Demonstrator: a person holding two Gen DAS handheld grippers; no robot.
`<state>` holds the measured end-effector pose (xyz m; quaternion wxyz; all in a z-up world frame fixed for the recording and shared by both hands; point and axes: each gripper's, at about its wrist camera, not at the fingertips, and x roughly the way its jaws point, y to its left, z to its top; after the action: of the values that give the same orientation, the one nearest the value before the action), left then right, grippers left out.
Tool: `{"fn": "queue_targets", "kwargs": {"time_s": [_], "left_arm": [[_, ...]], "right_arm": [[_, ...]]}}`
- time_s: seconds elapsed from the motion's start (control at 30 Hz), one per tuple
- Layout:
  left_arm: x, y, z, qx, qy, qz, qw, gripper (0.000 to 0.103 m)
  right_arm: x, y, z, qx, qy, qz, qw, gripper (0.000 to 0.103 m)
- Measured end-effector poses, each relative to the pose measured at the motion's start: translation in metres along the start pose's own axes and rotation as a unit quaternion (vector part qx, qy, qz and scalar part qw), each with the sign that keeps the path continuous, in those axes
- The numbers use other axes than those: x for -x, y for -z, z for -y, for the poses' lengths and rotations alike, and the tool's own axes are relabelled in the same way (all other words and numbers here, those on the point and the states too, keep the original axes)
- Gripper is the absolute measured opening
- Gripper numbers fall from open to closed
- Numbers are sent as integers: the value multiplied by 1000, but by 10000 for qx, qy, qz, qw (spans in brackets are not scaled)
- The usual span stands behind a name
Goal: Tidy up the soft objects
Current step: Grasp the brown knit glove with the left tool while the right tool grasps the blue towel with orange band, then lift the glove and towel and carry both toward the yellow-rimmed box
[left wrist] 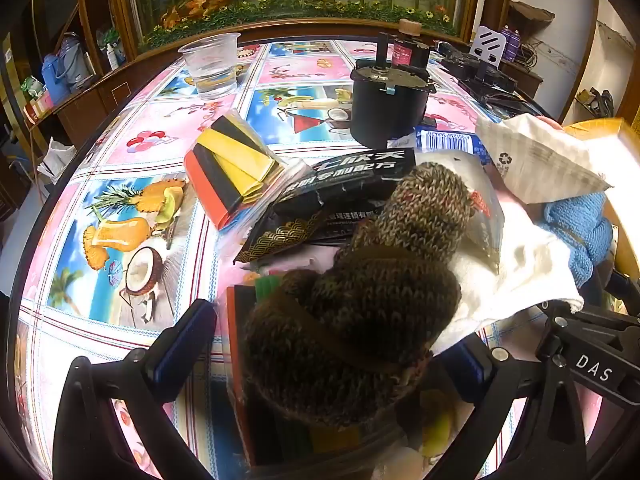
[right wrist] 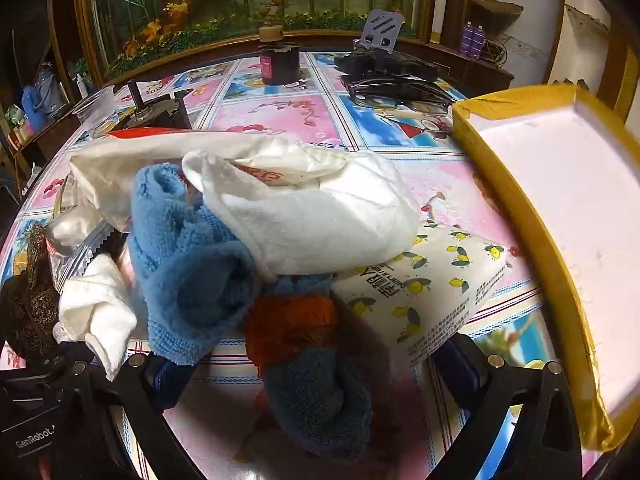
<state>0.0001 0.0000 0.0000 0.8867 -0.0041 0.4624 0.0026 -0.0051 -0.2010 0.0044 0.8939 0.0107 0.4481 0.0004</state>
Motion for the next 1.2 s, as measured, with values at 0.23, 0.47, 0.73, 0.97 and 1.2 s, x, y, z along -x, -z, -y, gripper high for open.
{"fn": "queue_targets", "kwargs": {"time_s": [0.23, 0.47, 0.73, 0.97, 1.2], "left_arm": [[0, 0, 0, -1, -2, 3, 10000, 103], [0, 0, 0, 2, 2, 5, 10000, 103], [1, 1, -2, -40, 60, -22, 10000, 103], [17, 9, -11, 126, 608, 23, 9981, 103], [35, 24, -32, 398, 1154, 41, 9925, 77]], "right_arm": [[0, 0, 0, -1, -3, -3, 10000, 102], [0, 0, 0, -2, -4, -8, 10000, 102], [3, 1, 0, 39, -47, -18, 10000, 102], [24, 21, 7, 1025, -898, -382, 9899, 103], [71, 56, 25, 1380, -1924, 6, 9716, 97]]}}
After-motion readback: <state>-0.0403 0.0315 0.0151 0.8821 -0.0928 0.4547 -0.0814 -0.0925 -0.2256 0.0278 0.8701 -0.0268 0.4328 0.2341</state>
